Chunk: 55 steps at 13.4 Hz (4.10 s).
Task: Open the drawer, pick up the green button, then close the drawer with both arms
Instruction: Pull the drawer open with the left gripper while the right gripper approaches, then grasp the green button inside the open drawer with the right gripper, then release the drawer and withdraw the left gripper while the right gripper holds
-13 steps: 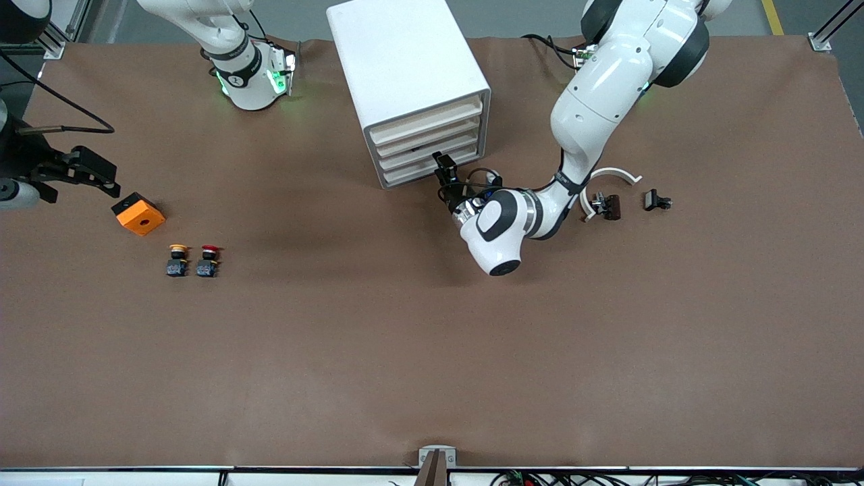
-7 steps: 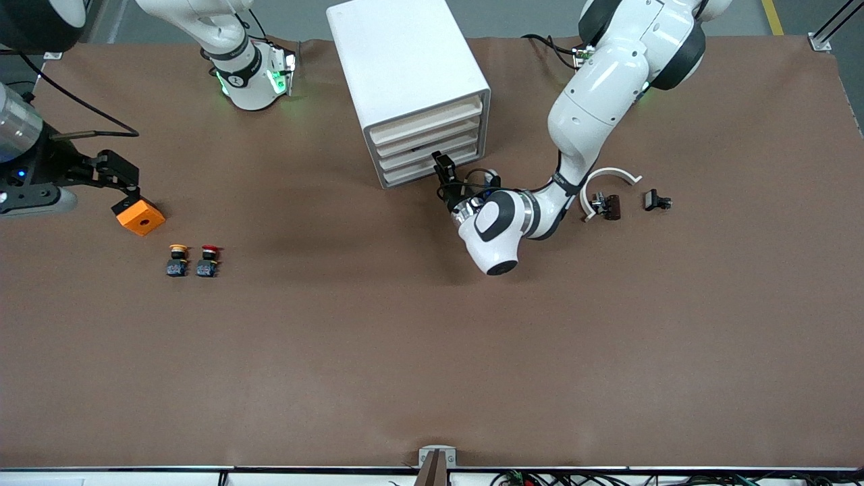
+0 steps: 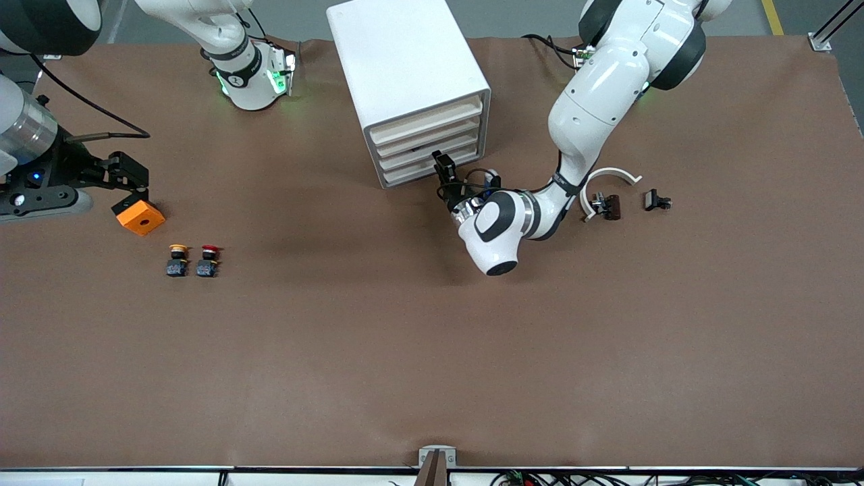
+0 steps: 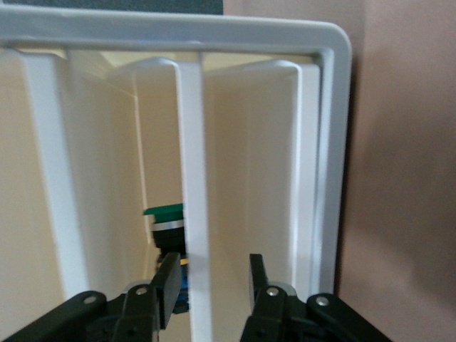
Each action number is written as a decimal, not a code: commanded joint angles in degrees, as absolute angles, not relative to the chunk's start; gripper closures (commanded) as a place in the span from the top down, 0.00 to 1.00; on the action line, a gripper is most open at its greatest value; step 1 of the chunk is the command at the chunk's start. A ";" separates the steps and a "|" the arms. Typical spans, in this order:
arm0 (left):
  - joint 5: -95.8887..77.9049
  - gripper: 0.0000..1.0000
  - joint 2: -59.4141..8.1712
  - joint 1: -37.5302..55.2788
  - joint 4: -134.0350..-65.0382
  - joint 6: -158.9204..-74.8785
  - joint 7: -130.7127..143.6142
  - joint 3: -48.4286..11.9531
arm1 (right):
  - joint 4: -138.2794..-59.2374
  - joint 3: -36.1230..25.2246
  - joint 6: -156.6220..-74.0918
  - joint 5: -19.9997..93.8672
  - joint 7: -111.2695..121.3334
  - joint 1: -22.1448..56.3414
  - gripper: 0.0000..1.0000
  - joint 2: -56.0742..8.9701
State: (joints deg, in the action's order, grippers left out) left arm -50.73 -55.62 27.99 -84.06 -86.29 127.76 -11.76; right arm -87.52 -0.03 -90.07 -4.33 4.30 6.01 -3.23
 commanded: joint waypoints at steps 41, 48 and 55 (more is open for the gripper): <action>-47.99 1.00 -53.00 20.14 -70.07 -87.37 129.38 -7.83 | -87.63 -0.44 -96.23 4.56 -79.15 39.02 1.00 -13.88; -38.69 1.00 -39.57 15.29 -67.59 -90.08 97.35 2.33 | -87.63 -0.44 -105.11 8.08 -85.61 42.27 1.00 -22.05; -14.35 1.00 -32.71 14.94 -67.94 -90.62 64.66 6.15 | -87.63 -0.44 -107.84 11.07 -85.25 45.52 1.00 -28.64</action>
